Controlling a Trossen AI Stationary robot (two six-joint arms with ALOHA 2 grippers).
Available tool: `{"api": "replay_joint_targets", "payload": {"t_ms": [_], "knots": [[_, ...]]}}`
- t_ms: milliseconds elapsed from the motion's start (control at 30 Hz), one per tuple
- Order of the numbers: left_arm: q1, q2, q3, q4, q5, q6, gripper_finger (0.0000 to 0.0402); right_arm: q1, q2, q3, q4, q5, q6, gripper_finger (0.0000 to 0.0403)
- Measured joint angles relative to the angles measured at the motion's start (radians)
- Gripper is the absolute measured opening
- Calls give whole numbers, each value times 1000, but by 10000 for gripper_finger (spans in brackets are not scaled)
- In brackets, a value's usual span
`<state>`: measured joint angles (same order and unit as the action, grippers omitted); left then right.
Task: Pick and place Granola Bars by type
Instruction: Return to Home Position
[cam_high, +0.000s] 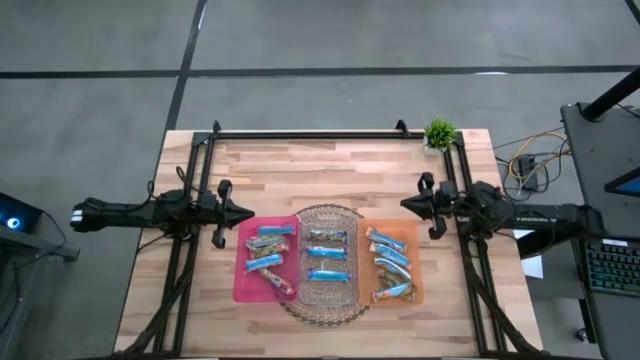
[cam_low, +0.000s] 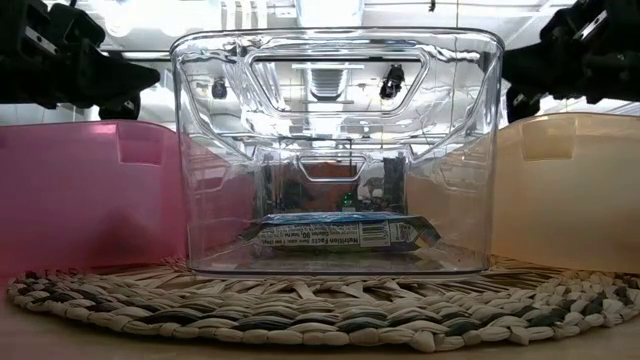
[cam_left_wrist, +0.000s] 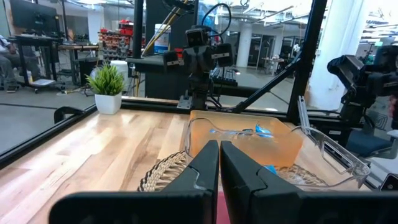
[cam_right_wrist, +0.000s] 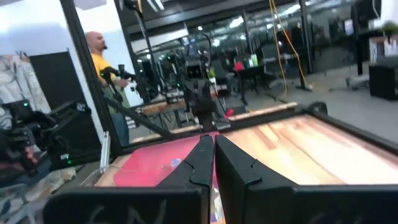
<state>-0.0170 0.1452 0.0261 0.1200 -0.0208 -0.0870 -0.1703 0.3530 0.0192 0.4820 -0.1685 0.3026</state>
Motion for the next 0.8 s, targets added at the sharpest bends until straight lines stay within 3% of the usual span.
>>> {"api": "replay_joint_targets", "payload": {"t_ms": [800], "knots": [[0,0,0,0,-4,-18,0,0,-282,-2,-321,-38,-18,9]]}}
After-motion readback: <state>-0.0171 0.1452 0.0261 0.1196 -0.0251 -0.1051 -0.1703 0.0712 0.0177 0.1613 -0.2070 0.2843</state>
